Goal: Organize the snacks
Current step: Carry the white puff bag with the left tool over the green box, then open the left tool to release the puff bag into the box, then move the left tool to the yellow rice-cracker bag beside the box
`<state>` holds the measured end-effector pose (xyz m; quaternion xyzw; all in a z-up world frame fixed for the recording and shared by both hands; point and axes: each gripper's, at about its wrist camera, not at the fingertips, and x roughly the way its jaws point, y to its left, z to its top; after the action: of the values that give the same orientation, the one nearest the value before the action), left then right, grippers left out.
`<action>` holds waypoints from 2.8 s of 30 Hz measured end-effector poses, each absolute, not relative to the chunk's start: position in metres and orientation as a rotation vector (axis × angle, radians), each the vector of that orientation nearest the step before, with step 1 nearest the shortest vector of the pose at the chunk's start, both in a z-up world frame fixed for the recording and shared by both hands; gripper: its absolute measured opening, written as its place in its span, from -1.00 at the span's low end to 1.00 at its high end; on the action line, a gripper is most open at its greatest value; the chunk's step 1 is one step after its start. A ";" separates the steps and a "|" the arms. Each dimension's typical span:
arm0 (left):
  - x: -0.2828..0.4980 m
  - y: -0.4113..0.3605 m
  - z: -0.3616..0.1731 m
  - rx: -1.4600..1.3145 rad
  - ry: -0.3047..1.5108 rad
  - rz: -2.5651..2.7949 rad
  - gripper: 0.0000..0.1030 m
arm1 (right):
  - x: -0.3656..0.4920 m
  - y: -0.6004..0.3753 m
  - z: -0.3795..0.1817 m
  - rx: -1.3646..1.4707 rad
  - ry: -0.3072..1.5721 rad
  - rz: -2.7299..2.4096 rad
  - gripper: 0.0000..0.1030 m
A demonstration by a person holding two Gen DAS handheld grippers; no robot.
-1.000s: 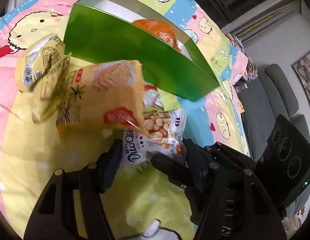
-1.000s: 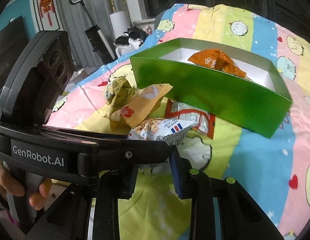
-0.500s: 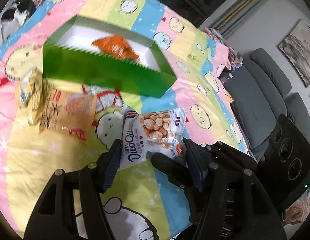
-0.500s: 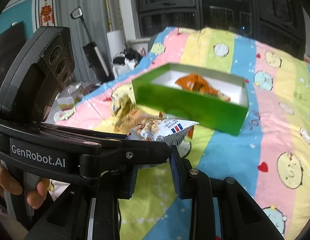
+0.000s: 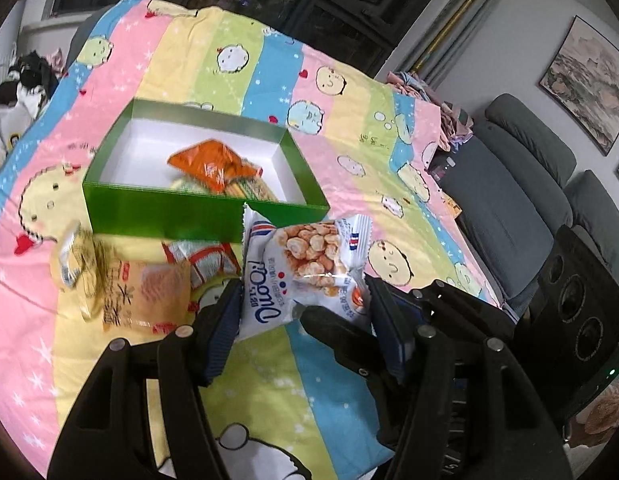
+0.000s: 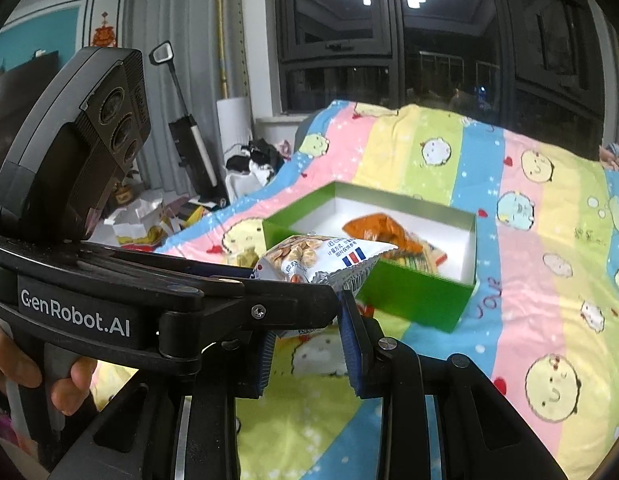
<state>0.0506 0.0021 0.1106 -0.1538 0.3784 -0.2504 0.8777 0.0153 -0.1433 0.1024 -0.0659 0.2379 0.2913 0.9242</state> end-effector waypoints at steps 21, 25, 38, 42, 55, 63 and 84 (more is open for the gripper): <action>0.124 0.019 0.140 -0.328 0.760 -0.492 0.19 | 0.084 -0.127 0.131 -0.150 0.413 0.623 -0.38; 0.147 0.024 0.148 -0.328 0.752 -0.494 0.19 | 0.106 -0.125 0.137 -0.132 0.411 0.624 -0.38; 0.205 0.045 0.116 -0.410 0.839 -0.455 0.19 | 0.168 -0.105 0.120 -0.136 0.498 0.649 -0.38; 0.215 0.049 0.099 -0.436 0.879 -0.437 0.19 | 0.182 -0.101 0.103 -0.126 0.550 0.653 -0.38; 0.232 0.049 0.069 -0.462 0.949 -0.404 0.19 | 0.203 -0.095 0.076 -0.121 0.644 0.644 -0.38; 0.236 0.047 0.063 -0.464 0.972 -0.387 0.20 | 0.207 -0.095 0.071 -0.112 0.679 0.631 -0.38; 0.191 0.079 0.101 -0.492 0.852 -0.360 0.81 | 0.161 -0.134 0.091 -0.008 0.633 0.610 -0.02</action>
<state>0.1910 0.0788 0.1010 -0.2350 0.4070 -0.1718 0.8658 0.1614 -0.1338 0.0913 -0.0041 0.3063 0.2953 0.9050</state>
